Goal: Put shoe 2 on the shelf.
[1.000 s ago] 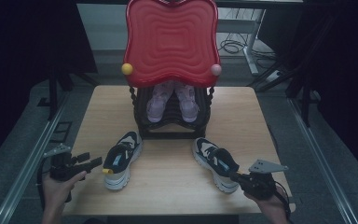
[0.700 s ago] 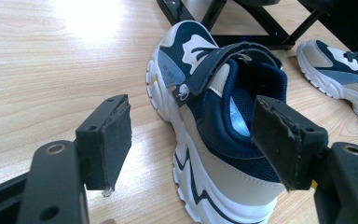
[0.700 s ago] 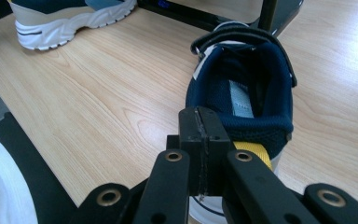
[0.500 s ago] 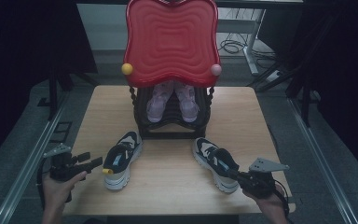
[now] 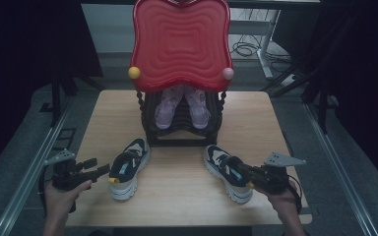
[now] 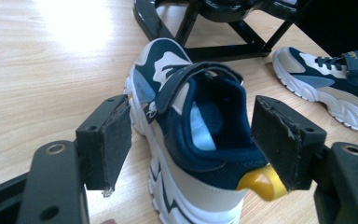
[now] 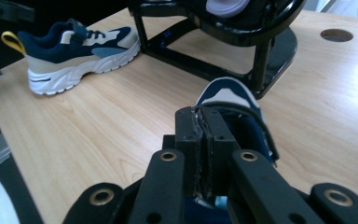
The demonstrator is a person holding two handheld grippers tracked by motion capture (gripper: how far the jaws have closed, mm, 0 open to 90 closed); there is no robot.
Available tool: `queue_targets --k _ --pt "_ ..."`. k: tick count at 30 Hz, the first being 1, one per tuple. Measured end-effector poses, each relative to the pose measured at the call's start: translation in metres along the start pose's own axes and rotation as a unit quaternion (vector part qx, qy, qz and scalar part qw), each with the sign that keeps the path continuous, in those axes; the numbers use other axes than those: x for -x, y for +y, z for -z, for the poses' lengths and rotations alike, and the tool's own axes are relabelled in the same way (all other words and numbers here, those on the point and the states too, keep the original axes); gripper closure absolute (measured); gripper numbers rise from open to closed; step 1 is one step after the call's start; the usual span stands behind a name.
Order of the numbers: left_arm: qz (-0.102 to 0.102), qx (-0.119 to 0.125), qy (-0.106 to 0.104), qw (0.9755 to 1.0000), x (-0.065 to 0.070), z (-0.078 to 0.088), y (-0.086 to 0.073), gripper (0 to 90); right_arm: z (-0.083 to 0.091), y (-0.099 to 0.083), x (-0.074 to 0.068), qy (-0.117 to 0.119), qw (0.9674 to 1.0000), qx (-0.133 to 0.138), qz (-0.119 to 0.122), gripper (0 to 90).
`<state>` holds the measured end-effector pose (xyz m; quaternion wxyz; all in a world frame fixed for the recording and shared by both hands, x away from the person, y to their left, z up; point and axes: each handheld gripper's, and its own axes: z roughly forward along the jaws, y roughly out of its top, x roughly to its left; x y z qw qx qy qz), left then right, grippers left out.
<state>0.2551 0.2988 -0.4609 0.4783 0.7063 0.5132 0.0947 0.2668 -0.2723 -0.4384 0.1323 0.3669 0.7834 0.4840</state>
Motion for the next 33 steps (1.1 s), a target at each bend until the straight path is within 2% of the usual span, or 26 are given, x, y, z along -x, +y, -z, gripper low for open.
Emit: queue_targets --k 4,10,14,17,21,25,26,29,30,33 --pt "-0.011 -0.002 -0.003 0.9999 0.007 -0.003 0.006 29.6 -0.005 0.003 0.007 -0.005 1.0000 0.000 -0.003 83.4" --pt "-0.022 0.003 -0.005 0.9997 0.015 -0.001 0.010 31.1 -0.005 0.007 0.009 -0.010 1.0000 0.000 0.001 79.7" --pt "-0.031 -0.002 -0.009 0.9995 0.022 -0.004 0.013 31.8 -0.004 0.010 0.009 -0.012 0.9999 0.000 0.007 77.7" --pt "-0.031 -0.005 -0.007 0.9995 0.023 -0.006 0.014 32.8 -0.003 0.011 0.010 -0.014 0.9999 -0.001 0.005 76.5" --pt "-0.040 -0.011 -0.007 0.9991 0.029 -0.011 0.017 33.9 -0.001 0.010 0.016 -0.017 0.9999 0.000 0.000 75.3" --pt "-0.040 -0.014 -0.001 0.9991 0.029 -0.014 0.019 35.1 -0.003 0.009 0.021 -0.019 0.9998 -0.001 -0.006 74.4" --pt "-0.038 -0.017 0.007 0.9991 0.027 -0.016 0.019 35.5 -0.005 0.007 0.028 -0.024 0.9996 -0.005 -0.015 73.4" --pt "-0.036 -0.020 0.013 0.9991 0.024 -0.018 0.019 36.6 -0.008 0.005 0.036 -0.029 0.9992 -0.009 -0.024 71.7" --pt "-0.036 -0.023 0.020 0.9989 0.022 -0.021 0.019 36.8 -0.009 0.004 0.039 -0.031 0.9991 -0.012 -0.025 71.0" --pt "-0.035 -0.028 0.025 0.9987 0.019 -0.024 0.019 37.1 -0.013 0.004 0.042 -0.031 0.9990 -0.019 -0.025 68.9"
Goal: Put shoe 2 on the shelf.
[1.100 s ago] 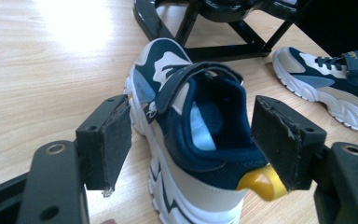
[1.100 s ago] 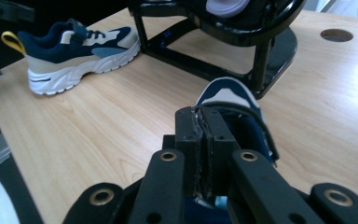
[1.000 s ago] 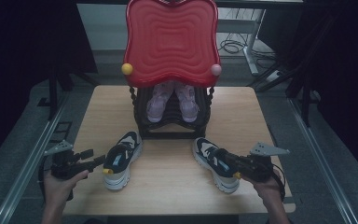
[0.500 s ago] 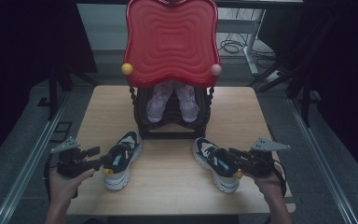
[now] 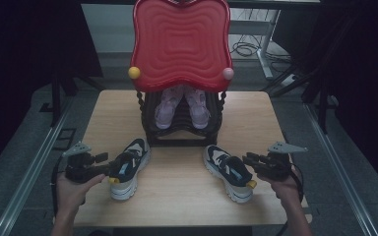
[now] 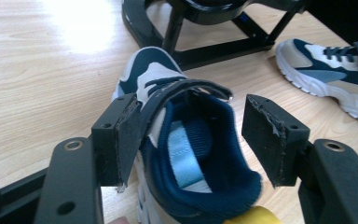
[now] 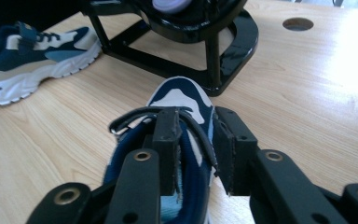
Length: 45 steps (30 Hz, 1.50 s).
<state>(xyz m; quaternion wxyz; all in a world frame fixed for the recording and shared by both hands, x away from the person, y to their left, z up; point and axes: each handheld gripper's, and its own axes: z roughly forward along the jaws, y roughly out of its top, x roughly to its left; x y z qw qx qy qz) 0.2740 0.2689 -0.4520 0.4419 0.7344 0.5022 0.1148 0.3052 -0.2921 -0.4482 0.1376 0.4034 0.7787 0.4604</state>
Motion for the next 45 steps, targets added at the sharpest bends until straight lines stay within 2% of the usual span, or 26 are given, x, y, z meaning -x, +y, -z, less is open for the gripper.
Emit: queue_targets --k 6,19,27,32,40,45 --pt "0.003 -0.009 0.003 0.9999 -0.005 -0.008 -0.002 37.2 -0.016 0.000 0.003 0.009 0.9994 -0.031 0.009 63.4" --pt "0.008 -0.024 0.007 0.9997 -0.012 -0.019 -0.003 38.0 -0.030 0.002 0.006 0.017 0.9982 -0.056 0.017 60.6" --pt "0.014 -0.043 0.012 0.9989 -0.017 -0.035 -0.004 40.2 -0.035 0.002 0.010 0.027 0.9976 -0.062 0.015 60.0" --pt "0.011 -0.056 0.016 0.9983 -0.019 -0.043 -0.003 41.6 -0.035 0.006 0.012 0.034 0.9965 -0.074 0.023 59.9" --pt "0.013 -0.060 0.021 0.9979 -0.020 -0.046 -0.004 45.5 -0.041 0.005 0.011 0.040 0.9937 -0.100 0.031 60.3" --pt "0.013 -0.063 0.016 0.9978 -0.022 -0.049 -0.006 54.1 -0.047 0.006 0.012 0.040 0.9926 -0.112 0.022 64.2"
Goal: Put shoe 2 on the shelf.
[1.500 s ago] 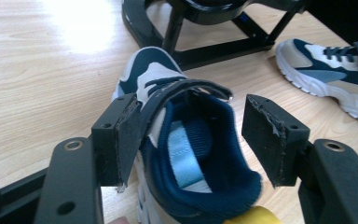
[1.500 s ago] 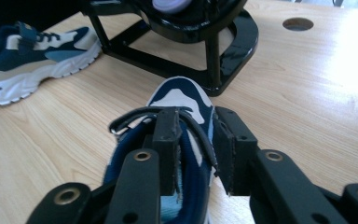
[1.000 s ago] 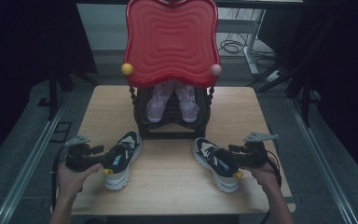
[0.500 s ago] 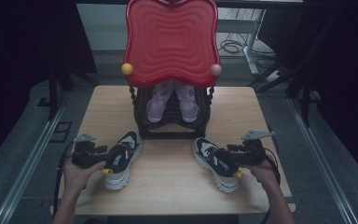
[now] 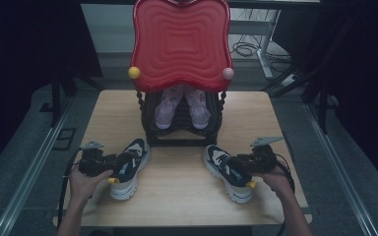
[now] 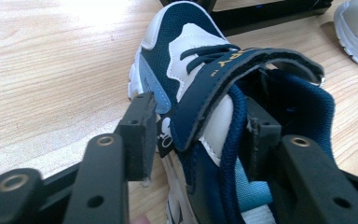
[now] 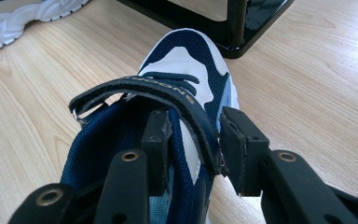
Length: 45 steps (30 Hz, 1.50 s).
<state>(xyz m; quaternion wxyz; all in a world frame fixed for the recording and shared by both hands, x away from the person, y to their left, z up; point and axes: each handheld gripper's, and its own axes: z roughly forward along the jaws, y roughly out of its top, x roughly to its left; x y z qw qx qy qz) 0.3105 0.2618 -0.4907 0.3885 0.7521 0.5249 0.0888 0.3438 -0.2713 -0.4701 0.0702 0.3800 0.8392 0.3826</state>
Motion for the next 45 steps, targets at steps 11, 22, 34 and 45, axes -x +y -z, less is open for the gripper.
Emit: queue_targets --k 11,22,34,45 --pt "-0.003 0.007 0.008 0.9999 0.004 0.001 -0.001 66.5 -0.002 0.004 -0.002 -0.007 0.9998 -0.018 0.008 70.6" --pt "0.006 0.031 0.002 0.9995 0.007 0.013 -0.001 69.3 0.003 0.000 -0.004 -0.015 0.9999 0.000 0.002 75.8" --pt "0.018 0.096 -0.029 0.9948 0.014 0.040 -0.005 69.5 0.022 -0.018 -0.011 0.020 0.9969 0.073 -0.021 75.8" --pt "0.027 0.128 -0.049 0.9901 0.018 0.052 -0.008 69.6 0.035 -0.032 -0.011 0.045 0.9884 0.138 -0.044 75.7"
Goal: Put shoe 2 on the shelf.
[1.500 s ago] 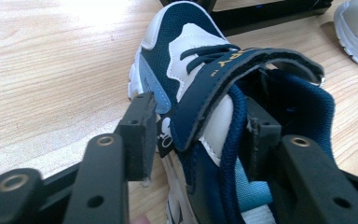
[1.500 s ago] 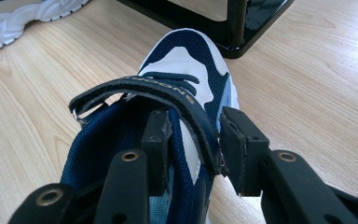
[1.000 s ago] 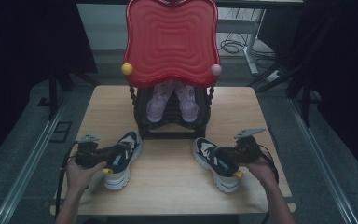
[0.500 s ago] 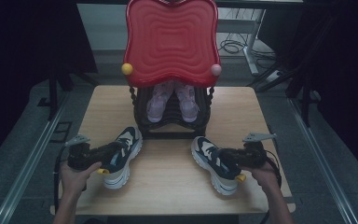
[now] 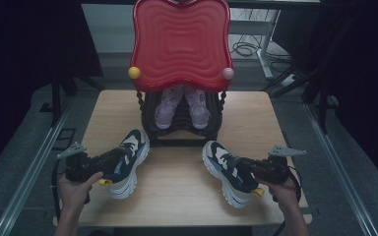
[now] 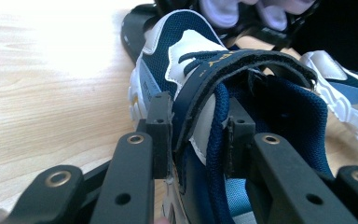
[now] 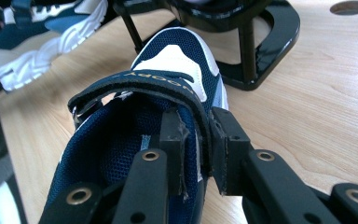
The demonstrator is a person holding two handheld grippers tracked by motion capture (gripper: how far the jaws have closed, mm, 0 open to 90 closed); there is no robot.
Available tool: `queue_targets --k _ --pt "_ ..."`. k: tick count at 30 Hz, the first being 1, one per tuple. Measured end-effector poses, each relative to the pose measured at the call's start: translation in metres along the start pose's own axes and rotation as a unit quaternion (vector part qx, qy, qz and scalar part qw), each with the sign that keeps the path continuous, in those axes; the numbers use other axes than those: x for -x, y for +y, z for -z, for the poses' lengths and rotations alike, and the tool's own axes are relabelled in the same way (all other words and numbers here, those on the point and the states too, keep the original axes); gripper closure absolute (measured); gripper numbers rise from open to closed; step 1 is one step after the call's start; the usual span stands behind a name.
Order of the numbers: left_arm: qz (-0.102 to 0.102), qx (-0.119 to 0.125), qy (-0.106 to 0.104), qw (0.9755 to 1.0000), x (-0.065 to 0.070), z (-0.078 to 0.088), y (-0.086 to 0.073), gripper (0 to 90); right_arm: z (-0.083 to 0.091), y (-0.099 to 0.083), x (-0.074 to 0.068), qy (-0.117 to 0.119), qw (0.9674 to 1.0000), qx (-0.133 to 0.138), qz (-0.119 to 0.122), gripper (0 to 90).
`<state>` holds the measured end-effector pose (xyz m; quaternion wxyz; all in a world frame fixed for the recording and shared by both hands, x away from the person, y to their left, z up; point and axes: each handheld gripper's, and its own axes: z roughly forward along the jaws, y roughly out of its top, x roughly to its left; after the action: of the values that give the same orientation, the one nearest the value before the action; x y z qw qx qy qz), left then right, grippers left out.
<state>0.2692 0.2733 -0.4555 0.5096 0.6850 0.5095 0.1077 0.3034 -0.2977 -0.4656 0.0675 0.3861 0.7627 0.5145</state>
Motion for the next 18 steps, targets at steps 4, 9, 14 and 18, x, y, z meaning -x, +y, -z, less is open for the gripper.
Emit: queue_targets --k 4,9,14,18 --pt "0.008 0.016 -0.013 0.9997 0.002 0.006 0.000 69.6 0.010 -0.003 0.002 0.005 0.9994 0.030 -0.016 75.6" --pt "0.021 0.035 -0.028 0.9988 0.001 0.013 -0.001 69.6 0.019 -0.008 0.003 0.006 0.9973 0.063 -0.036 75.6" --pt "0.024 0.046 -0.027 0.9983 0.000 0.018 -0.001 69.7 0.024 -0.011 0.005 -0.002 0.9955 0.081 -0.049 75.6" --pt "0.028 0.053 -0.028 0.9978 -0.001 0.020 -0.001 69.8 0.028 -0.012 0.007 -0.004 0.9945 0.088 -0.057 75.6"
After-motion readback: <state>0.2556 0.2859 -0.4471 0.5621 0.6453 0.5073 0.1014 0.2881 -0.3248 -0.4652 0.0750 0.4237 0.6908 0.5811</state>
